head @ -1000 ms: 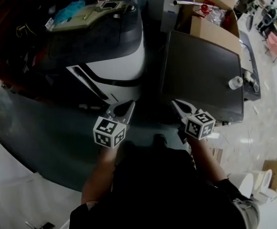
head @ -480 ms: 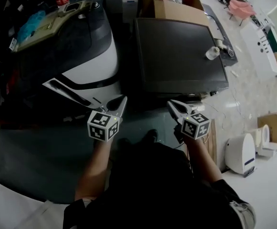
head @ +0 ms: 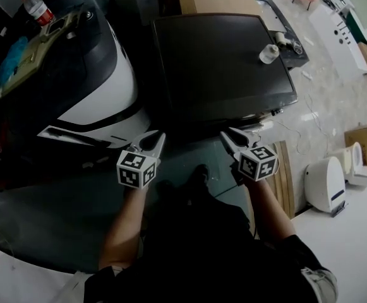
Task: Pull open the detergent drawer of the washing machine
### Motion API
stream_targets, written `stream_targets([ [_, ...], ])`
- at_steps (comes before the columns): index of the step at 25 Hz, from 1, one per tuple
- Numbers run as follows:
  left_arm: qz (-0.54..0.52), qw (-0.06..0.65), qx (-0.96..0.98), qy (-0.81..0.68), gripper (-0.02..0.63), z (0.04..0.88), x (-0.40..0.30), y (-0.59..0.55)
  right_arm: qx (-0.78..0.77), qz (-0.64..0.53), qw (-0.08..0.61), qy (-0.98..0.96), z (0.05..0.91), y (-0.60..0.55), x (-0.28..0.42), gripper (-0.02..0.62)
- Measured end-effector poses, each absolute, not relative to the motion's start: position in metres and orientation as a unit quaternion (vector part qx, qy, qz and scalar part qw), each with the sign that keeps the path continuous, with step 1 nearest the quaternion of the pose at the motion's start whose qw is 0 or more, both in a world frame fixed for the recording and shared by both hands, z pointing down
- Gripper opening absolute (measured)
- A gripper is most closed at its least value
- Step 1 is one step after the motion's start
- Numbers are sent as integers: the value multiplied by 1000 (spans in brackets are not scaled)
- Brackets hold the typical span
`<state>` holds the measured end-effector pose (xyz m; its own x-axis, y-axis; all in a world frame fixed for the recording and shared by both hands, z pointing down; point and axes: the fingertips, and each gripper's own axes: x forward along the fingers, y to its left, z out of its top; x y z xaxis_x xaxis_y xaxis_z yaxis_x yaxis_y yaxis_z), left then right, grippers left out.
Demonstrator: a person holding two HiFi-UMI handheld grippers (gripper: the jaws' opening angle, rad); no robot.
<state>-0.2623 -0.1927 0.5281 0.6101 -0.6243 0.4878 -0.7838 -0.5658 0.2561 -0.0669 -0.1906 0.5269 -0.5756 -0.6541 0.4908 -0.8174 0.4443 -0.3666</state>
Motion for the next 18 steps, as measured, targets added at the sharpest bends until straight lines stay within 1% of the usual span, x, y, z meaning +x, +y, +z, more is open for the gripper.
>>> stream_targets([
  [2, 183, 237, 866, -402, 23, 538, -255, -196, 442, 298, 144, -834, 539, -195, -59, 104],
  [4, 190, 246, 863, -398, 108, 548, -249, -201, 443, 303, 145, -831, 550, -199, -55, 123],
  [5, 193, 250, 862, -395, 120, 552, -246, -203, 442, 306, 147, -830, 555, -200, -55, 137],
  [7, 199, 257, 861, -391, 124, 561, -240, -206, 439, 313, 152, -828, 566, -202, -54, 169],
  [10, 210, 261, 858, -389, 132, 571, -233, -211, 435, 318, 159, -827, 578, -204, -53, 199],
  [18, 232, 265, 847, -399, 147, 593, -218, -220, 430, 320, 177, -826, 598, -218, -40, 227],
])
